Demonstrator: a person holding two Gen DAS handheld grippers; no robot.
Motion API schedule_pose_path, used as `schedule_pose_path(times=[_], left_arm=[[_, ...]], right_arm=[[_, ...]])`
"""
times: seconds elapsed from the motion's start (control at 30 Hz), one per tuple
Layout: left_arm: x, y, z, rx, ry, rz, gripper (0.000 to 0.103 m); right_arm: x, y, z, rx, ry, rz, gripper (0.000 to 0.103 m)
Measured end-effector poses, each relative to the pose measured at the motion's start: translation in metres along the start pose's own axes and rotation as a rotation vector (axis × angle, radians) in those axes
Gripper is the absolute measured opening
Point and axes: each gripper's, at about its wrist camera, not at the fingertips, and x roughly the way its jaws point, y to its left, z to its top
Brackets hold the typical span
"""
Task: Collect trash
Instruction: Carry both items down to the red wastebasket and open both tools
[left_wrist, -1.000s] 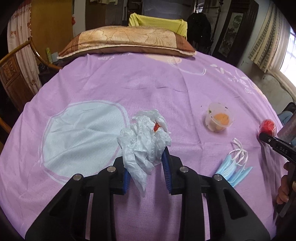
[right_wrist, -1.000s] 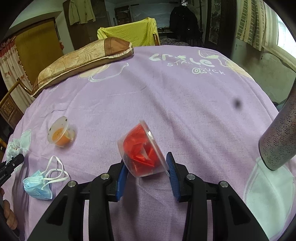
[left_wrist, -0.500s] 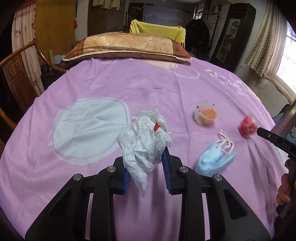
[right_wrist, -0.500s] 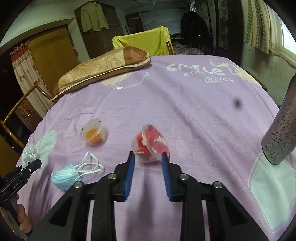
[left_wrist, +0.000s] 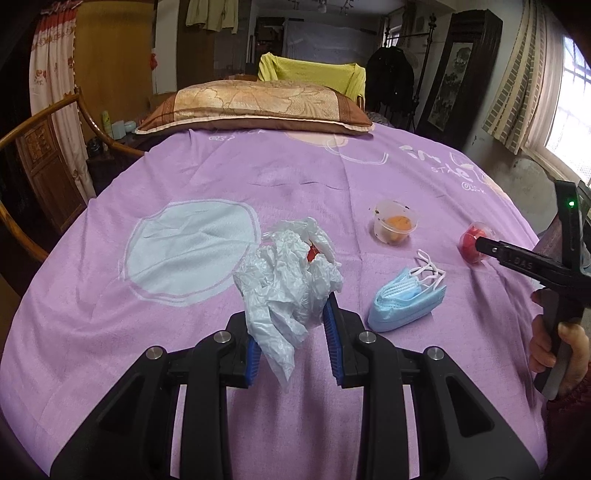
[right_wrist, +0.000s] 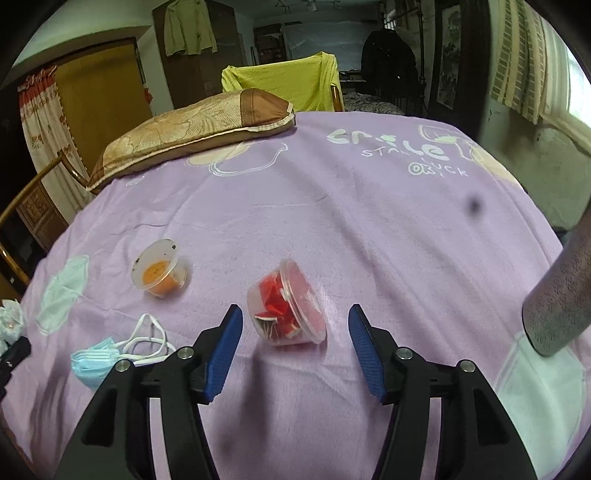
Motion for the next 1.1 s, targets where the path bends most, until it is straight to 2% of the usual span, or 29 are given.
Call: schedule_pose_path(times=[0.03,0.07,0.1,0.13,0.27,0.37,0.63,1.1], left_arm=[[0.000,0.000,0.000,0.000,0.004,-0.002,0.031],[0.001,0.000,-0.001,0.002,0.005,-0.002,0.031],[0.001,-0.001,-0.001,0.004,0.006,0.000,0.031],[0.001,-0.002,-0.001,0.008,0.006,0.003,0.031],[-0.005,-0.003,-0.003,0.011,0.004,0.006,0.031],[-0.016,-0.003,-0.003,0.021,-0.008,0.018,0.031],[-0.064,0.004,-0.011,0.028,-0.074,0.045,0.031],[-0.149,0.032,-0.049,-0.003,-0.187,0.083,0.031]], right_arm=[[0.004,0.002,0.000,-0.016,0.003,-0.021,0.060],[0.010,0.004,0.000,-0.030,0.016,-0.047,0.052],[0.014,0.004,-0.001,-0.030,0.027,-0.057,0.037],[0.017,0.001,-0.001,-0.014,0.042,-0.060,0.032],[-0.010,-0.005,0.003,0.039,-0.035,-0.017,0.031],[-0.034,-0.004,0.001,0.073,-0.063,0.076,0.031],[-0.092,0.029,-0.029,0.047,-0.133,0.226,0.031],[-0.178,0.088,-0.066,-0.035,-0.227,0.352,0.031]])
